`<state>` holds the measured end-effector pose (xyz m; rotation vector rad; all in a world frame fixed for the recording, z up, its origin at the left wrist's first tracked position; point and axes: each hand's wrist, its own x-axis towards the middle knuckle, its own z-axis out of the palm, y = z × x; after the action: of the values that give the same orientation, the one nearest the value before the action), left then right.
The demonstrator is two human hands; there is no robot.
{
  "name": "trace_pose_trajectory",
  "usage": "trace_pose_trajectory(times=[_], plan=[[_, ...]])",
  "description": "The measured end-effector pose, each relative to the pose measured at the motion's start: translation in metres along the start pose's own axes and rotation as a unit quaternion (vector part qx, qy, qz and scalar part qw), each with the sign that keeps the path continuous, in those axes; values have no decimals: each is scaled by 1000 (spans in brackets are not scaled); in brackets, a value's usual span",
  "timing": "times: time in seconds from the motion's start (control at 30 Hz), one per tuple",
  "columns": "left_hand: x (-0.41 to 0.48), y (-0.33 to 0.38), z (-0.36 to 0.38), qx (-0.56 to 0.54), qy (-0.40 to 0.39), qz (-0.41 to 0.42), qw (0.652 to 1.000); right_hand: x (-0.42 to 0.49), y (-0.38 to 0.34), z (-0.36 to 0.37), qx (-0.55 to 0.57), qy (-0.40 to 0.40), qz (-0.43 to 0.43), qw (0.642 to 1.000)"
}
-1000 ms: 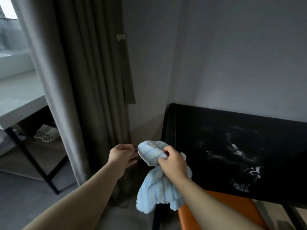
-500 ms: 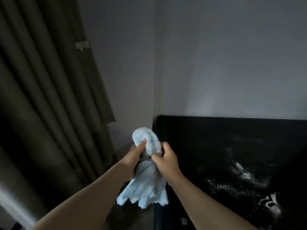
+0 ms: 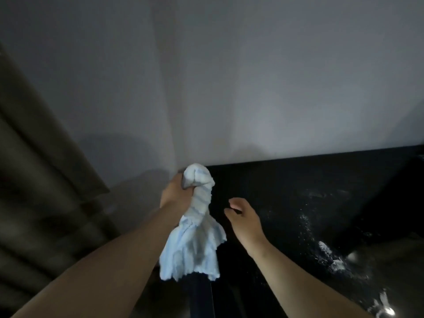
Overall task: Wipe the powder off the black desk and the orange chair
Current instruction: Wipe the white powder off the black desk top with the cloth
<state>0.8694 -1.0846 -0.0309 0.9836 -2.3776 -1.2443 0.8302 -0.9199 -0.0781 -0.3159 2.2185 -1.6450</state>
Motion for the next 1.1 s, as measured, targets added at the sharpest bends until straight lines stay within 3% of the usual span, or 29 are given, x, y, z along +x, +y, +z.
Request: trace_pose_trajectory(times=[0.17, 0.3, 0.37, 0.5, 0.57, 0.67, 0.8, 0.97, 1.1], plan=[[53, -5, 50, 158, -14, 44, 986, 49, 19, -15, -82, 55, 64, 993], [75, -23, 96, 235, -166, 43, 957, 87, 27, -14, -182, 49, 86, 978], [80, -38, 112, 310, -211, 100, 922, 104, 32, -9, -230, 46, 83, 968], [96, -53, 128, 428, -111, 242, 864, 133, 39, -4, -321, 64, 66, 942], [124, -42, 129, 416, -54, 285, 862, 149, 39, -6, -335, 73, 56, 938], [180, -27, 119, 373, 2, 255, 892, 170, 37, -10, -353, 87, 39, 931], [194, -51, 124, 386, -121, 143, 903, 179, 39, -16, -396, 79, 40, 914], [167, -55, 128, 369, -108, 178, 906, 188, 44, -41, -478, 32, 70, 875], [147, -61, 135, 394, -127, 272, 869, 198, 52, -50, -489, -18, 102, 866]])
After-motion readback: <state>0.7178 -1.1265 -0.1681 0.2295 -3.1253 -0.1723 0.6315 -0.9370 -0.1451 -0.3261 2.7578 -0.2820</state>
